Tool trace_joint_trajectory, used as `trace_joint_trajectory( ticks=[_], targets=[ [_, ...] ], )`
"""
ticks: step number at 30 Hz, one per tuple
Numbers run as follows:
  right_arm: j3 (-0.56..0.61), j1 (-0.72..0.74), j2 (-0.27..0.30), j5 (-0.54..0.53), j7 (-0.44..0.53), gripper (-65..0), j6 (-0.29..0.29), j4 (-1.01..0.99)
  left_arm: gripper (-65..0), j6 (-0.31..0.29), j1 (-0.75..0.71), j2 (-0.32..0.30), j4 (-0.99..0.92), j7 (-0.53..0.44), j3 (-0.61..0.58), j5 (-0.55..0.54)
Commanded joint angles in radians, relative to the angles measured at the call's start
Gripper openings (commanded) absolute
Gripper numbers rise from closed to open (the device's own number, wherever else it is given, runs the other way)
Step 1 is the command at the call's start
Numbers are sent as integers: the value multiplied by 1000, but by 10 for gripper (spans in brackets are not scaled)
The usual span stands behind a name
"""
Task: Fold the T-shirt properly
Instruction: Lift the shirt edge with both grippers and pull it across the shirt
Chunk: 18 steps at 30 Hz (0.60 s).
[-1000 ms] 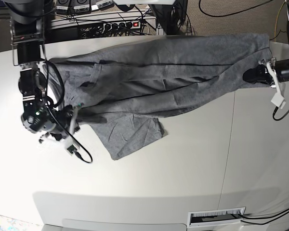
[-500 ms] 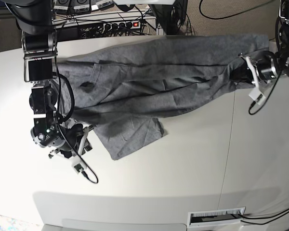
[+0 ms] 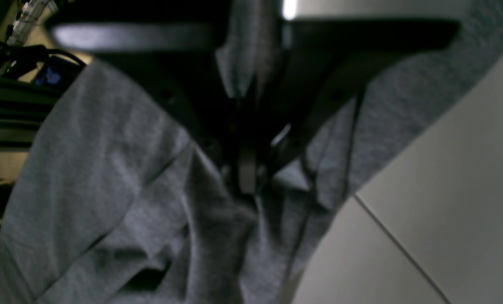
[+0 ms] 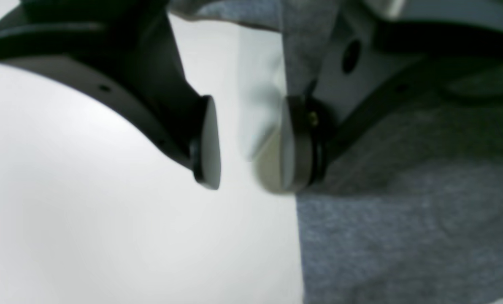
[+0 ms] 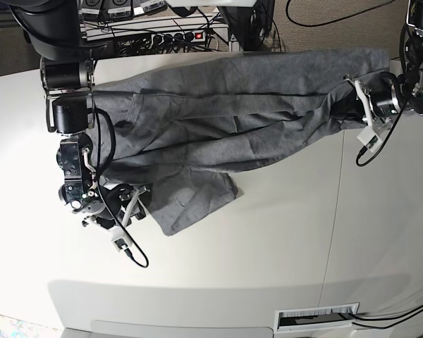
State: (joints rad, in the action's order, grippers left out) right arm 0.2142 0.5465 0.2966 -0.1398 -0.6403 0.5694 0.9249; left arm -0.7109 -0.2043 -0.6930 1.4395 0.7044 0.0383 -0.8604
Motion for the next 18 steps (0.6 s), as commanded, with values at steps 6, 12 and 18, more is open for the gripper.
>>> trace_joint_trajectory(
  ticks=[6,12,18],
  targets=[
    [-6,34,0,3,19,-404,-3,-62,-650,13,-11,-32,-6,84,-11,82],
    [-6,35,-5,-3,-53,-525,-4,-109,-650,13,-11,-66,-6,80,-11,82],
    [-6,36,-6,-47,-112,-650,-4,-108,-650,13,1,-70,-6,64,-10,83]
  ],
)
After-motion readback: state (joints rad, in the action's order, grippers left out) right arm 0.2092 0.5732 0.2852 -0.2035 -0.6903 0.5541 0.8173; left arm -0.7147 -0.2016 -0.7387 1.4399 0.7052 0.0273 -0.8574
